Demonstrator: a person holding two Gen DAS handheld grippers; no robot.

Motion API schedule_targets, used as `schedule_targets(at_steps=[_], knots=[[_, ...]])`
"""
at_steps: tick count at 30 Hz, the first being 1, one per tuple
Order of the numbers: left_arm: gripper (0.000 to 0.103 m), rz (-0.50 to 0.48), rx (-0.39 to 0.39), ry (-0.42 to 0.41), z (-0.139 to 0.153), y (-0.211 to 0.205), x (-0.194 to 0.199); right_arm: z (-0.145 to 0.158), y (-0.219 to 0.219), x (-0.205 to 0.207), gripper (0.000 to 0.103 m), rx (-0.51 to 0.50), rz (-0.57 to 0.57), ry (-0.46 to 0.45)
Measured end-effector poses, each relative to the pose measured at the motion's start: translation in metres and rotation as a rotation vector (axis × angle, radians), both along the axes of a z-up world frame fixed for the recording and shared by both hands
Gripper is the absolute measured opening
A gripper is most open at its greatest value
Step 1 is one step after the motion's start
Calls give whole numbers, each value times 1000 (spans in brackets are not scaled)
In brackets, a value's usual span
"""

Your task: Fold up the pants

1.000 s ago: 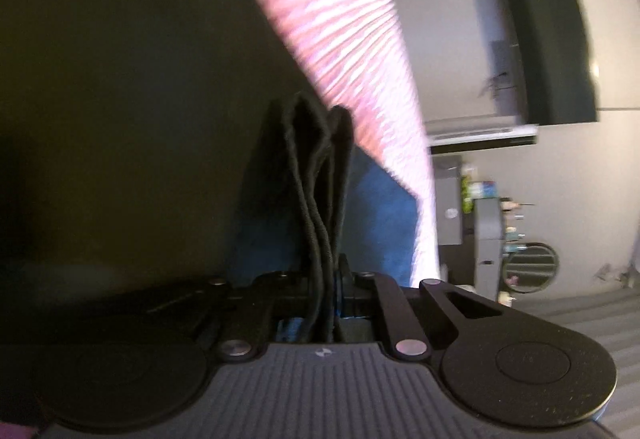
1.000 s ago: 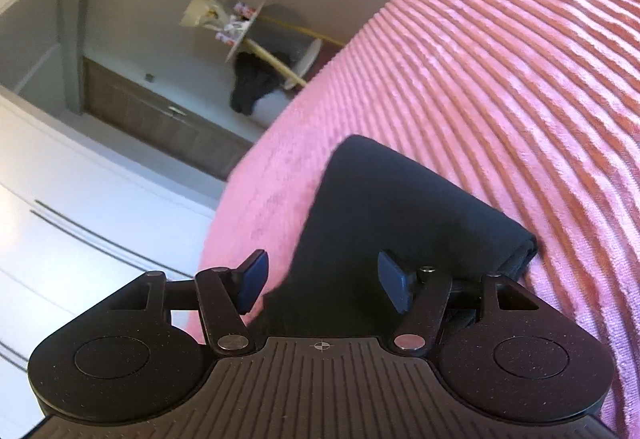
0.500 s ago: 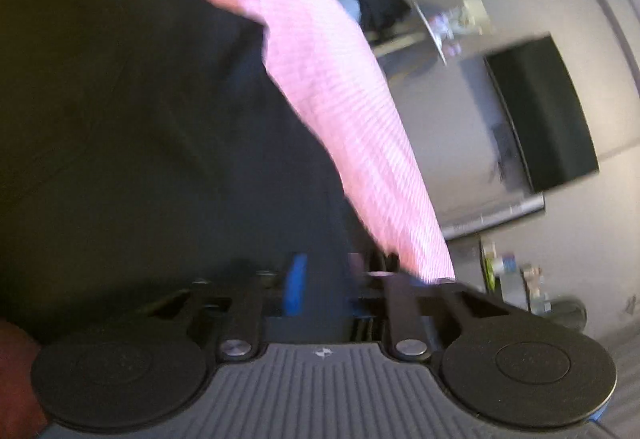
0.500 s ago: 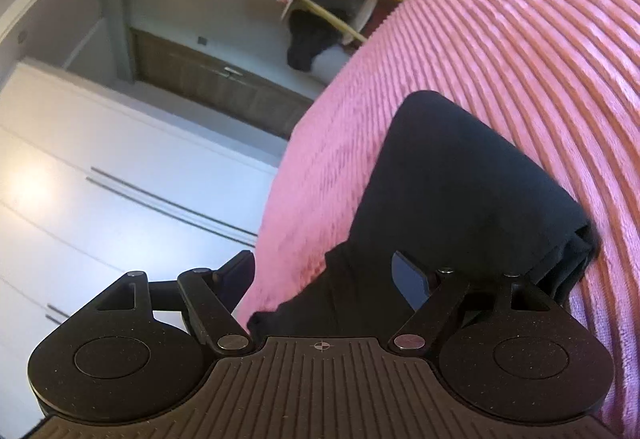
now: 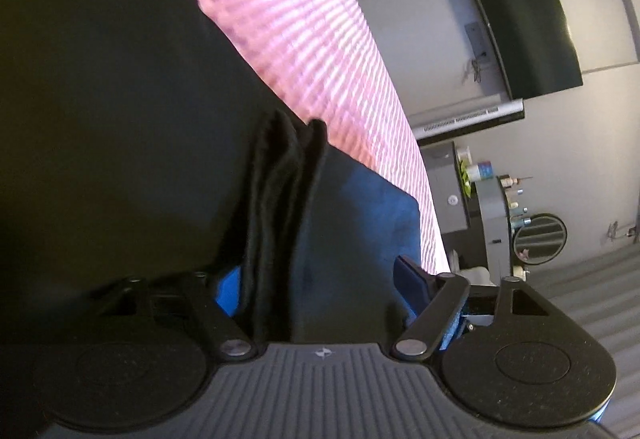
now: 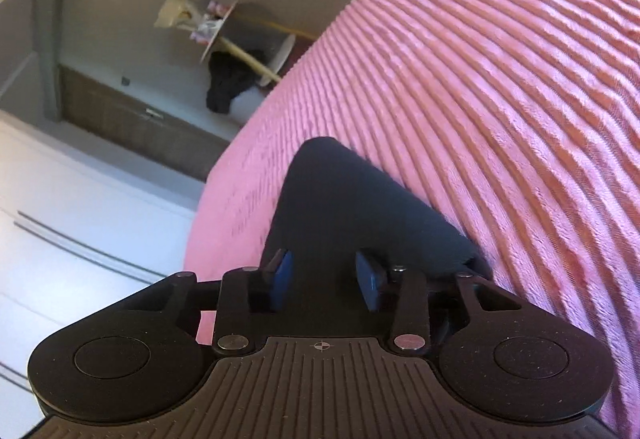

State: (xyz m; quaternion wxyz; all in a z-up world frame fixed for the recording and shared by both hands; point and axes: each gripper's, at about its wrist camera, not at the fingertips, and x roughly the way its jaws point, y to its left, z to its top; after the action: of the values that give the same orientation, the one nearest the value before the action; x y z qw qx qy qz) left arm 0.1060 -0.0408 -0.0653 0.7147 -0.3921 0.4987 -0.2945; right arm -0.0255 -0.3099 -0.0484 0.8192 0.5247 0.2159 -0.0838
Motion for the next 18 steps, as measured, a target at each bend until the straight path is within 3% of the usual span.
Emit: schedule_targets(at_steps=[1, 4, 9, 12, 14, 18], knots=[[47, 2, 10, 13, -1, -6, 4, 0, 1, 1, 42, -8, 6, -15], [9, 14, 75, 27, -11, -13, 3, -1, -1, 0, 48, -3, 32, -54], [7, 63, 49, -25, -12, 0, -6, -1, -7, -9, 77, 139, 107, -206], [7, 102, 21, -93, 9, 29, -12, 5, -9, -19, 81, 150, 101, -276], [7, 143, 33, -141, 26, 61, -17, 8, -9, -21, 82, 118, 102, -270], [7, 257, 166, -245, 59, 135, -36, 11, 1, -7, 81, 87, 142, -192]])
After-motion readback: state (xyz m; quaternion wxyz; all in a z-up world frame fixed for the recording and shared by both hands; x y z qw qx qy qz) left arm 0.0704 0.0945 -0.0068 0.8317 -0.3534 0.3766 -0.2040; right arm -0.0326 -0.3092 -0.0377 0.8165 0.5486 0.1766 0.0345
